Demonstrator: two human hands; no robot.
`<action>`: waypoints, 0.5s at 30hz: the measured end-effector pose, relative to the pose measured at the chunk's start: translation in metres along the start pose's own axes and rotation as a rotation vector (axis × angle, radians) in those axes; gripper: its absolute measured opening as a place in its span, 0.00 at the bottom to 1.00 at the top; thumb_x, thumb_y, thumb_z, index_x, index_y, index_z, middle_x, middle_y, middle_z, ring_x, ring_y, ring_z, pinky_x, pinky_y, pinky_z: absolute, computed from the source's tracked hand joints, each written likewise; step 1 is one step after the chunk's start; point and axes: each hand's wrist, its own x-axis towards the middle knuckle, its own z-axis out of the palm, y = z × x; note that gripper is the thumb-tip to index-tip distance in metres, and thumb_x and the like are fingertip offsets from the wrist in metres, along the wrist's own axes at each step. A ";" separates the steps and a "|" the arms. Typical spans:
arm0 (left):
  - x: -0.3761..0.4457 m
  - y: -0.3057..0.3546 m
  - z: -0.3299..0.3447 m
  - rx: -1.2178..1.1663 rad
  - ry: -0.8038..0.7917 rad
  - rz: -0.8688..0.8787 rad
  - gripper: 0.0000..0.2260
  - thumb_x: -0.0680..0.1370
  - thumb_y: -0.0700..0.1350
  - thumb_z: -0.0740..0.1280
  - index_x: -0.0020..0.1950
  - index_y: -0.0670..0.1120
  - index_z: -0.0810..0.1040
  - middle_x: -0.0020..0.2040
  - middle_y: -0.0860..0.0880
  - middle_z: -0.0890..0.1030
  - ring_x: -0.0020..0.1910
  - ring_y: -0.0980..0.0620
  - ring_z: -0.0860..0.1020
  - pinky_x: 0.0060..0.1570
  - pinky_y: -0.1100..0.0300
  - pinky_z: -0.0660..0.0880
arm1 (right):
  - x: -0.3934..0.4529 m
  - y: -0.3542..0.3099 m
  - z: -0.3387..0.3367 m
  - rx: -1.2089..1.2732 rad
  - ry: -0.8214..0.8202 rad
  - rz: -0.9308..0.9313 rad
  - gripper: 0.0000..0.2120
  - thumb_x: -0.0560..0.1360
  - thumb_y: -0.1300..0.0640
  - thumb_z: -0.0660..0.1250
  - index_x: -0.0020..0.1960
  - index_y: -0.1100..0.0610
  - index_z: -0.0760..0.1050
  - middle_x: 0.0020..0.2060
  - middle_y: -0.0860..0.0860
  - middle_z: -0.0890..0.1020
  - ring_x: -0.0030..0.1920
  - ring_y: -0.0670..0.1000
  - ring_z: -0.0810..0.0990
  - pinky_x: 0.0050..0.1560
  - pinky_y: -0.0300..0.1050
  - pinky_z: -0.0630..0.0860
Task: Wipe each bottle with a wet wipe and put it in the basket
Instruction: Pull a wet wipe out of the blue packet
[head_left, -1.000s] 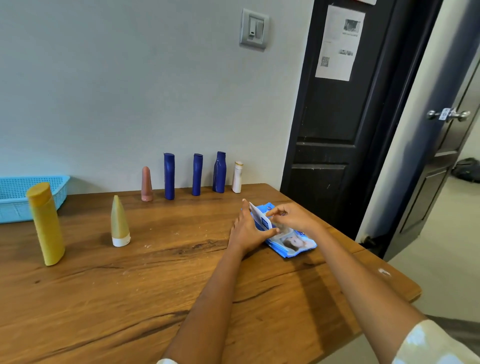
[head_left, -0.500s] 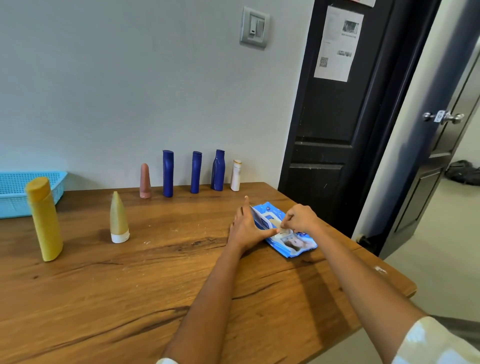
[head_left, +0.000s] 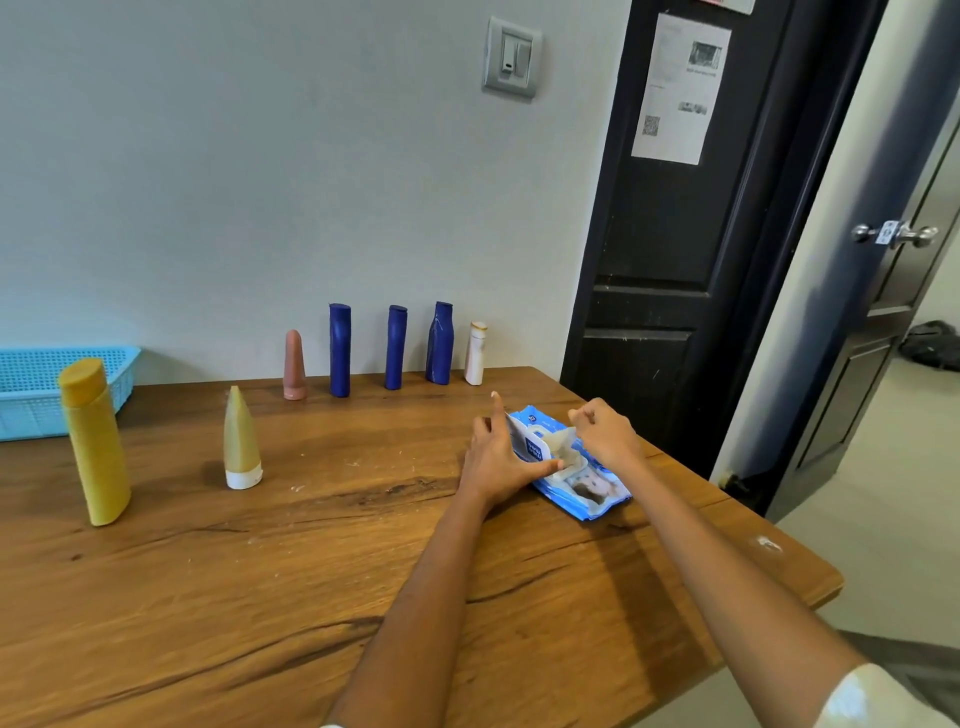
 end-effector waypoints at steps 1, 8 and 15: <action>0.000 0.000 0.000 -0.014 0.000 0.003 0.56 0.65 0.61 0.75 0.76 0.54 0.35 0.71 0.44 0.58 0.68 0.46 0.66 0.65 0.46 0.70 | 0.000 -0.002 -0.002 -0.027 -0.039 0.013 0.14 0.78 0.47 0.61 0.50 0.57 0.74 0.49 0.56 0.80 0.44 0.50 0.77 0.44 0.45 0.73; -0.001 0.000 0.000 -0.033 -0.009 0.010 0.56 0.65 0.60 0.75 0.76 0.54 0.35 0.72 0.44 0.56 0.68 0.45 0.67 0.66 0.46 0.69 | 0.000 -0.001 -0.001 -0.028 -0.177 -0.001 0.07 0.76 0.53 0.65 0.40 0.53 0.72 0.41 0.52 0.78 0.39 0.46 0.74 0.37 0.38 0.69; -0.003 0.001 0.001 0.054 -0.004 0.016 0.55 0.66 0.62 0.73 0.76 0.52 0.34 0.72 0.43 0.56 0.69 0.45 0.65 0.68 0.47 0.66 | 0.001 0.001 0.012 0.442 0.047 0.251 0.13 0.81 0.53 0.55 0.61 0.59 0.69 0.55 0.58 0.77 0.49 0.52 0.79 0.51 0.48 0.80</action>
